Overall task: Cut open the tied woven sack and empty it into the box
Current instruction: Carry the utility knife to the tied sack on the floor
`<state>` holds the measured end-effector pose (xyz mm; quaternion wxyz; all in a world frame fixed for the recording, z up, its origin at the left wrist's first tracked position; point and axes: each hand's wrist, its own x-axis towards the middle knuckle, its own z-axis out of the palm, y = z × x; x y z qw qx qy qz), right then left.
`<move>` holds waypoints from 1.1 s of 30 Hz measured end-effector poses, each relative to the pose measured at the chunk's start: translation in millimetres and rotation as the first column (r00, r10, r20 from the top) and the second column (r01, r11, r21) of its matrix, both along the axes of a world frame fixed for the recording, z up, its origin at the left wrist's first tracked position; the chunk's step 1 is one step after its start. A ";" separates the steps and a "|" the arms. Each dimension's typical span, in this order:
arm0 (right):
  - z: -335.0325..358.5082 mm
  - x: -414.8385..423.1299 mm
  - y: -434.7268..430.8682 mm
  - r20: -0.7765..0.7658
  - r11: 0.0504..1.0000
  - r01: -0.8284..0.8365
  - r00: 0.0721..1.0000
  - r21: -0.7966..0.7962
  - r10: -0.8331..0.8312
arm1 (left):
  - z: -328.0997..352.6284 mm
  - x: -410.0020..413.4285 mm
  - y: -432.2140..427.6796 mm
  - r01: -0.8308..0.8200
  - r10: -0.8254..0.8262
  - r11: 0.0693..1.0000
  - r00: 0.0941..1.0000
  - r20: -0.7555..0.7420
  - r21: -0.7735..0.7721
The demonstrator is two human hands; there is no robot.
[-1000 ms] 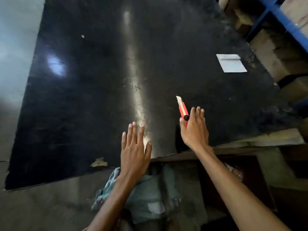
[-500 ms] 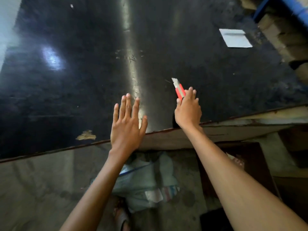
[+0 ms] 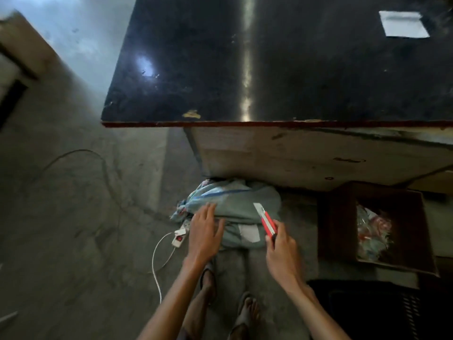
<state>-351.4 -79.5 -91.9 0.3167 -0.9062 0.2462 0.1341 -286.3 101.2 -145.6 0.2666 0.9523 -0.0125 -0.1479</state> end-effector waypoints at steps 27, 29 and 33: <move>-356.2 161.7 97.4 0.401 0.870 -0.452 0.772 -0.197 0.493 | -493.4 119.6 96.2 -0.958 0.524 0.033 0.258 -0.812 -0.284; -369.3 171.4 93.5 0.439 0.853 -0.458 0.731 -0.252 0.522 | -498.6 128.2 83.5 -0.851 0.451 -0.114 0.415 -0.790 -0.512; -376.6 174.6 77.5 0.474 0.831 -0.459 0.683 -0.314 0.556 | -511.3 150.3 62.6 -0.607 0.649 -0.181 0.518 -0.557 -0.774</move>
